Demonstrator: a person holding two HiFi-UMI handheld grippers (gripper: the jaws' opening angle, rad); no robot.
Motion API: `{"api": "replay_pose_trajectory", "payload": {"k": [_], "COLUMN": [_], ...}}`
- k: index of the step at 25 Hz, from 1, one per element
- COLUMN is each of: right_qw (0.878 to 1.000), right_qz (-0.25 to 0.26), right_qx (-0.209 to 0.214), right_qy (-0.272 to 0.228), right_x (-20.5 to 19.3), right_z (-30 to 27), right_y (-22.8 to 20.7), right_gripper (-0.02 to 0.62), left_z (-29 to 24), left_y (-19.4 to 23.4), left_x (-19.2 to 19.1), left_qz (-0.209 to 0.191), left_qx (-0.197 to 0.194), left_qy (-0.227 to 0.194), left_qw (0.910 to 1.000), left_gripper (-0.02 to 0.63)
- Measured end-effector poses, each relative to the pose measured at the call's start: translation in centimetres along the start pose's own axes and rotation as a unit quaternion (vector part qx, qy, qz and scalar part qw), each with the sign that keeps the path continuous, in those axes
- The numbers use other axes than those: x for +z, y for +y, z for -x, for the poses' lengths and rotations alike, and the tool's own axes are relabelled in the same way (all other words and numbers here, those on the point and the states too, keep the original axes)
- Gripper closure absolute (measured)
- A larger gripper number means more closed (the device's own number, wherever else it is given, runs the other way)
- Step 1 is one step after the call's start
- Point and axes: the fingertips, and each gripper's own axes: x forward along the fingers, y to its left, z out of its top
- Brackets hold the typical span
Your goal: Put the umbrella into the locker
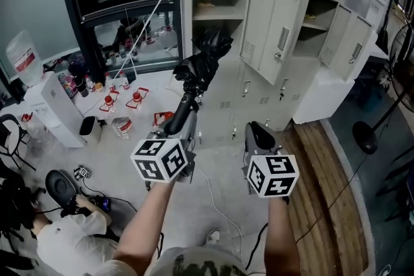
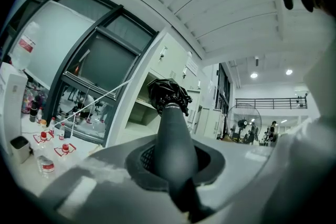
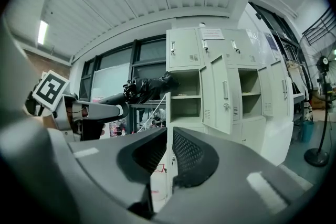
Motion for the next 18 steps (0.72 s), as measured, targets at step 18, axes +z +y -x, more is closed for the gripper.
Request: {"api": "replay_pose_trajectory", "payload": {"k": [18], "right_qw": [0.999], "right_qz": [-0.003], "right_qx": [0.038], "right_qy": [-0.007], "right_x": [0.5], "right_z": [-5.0], "right_y": [-5.6], "right_gripper": [0.578], "left_z": [-7.7], "left_y": [0.3], "left_x": [-0.7], "left_qz": [-0.014], "left_qx": [0.025], "left_qy": [0.009], "left_qw": [0.9995], "left_gripper": [0.566]}}
